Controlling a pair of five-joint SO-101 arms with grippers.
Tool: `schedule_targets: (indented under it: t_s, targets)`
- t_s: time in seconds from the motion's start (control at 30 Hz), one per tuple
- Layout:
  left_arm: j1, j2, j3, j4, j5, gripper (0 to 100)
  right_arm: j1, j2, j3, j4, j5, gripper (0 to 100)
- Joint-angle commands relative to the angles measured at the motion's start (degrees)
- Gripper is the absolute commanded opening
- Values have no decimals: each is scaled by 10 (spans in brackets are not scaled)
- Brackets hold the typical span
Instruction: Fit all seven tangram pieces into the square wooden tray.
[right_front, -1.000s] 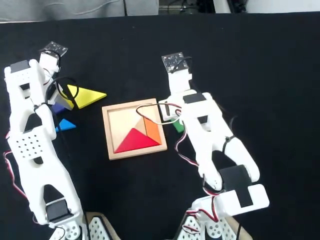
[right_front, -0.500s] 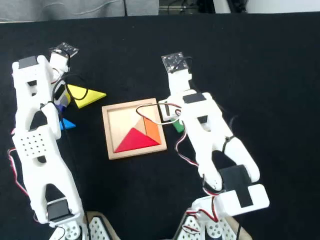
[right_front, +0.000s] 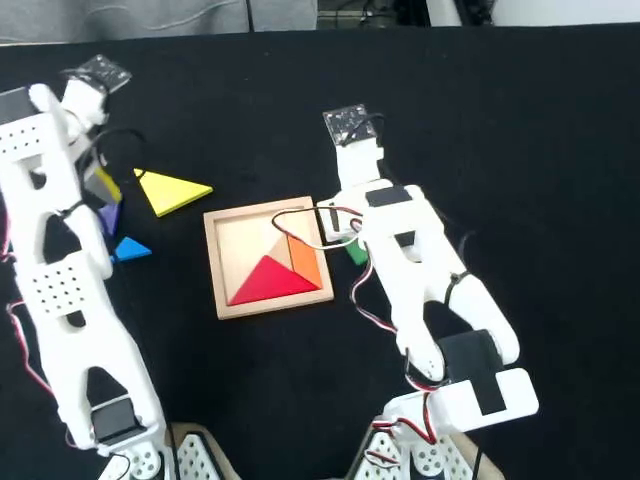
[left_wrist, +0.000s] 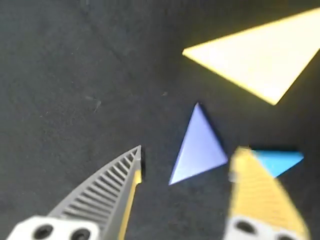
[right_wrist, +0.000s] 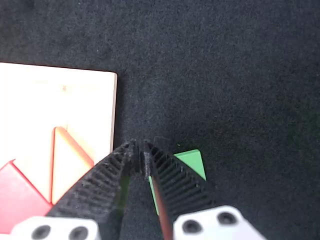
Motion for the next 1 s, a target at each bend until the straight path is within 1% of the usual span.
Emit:
schedule_targets:
  t_s: [0.0,0.13,0.23,0.37,0.67,0.8,0.87,0.97]
  targets:
    - [-24,-10,4,5,-71,353,-7,-31,-1,-7,6,14]
    - [-21,2,49,0,-115,354,-7,-31,-1,-7,6,14]
    - [-17,25,51,-4,-150,354,-7,-31,-1,-7,6,14]
    - [-14,61,51,-47,-152,354,-7,-31,0,-7,6,14]
    - [-14,92,51,-86,-136,352,-7,-31,0,-7,6,14]
    - [-14,105,51,-82,-140,349,-7,-31,0,-7,6,14]
    - [-14,113,51,-82,-140,327,-7,-31,0,-7,6,14]
    - [-14,122,55,-79,-137,235,-7,-31,0,-7,6,15]
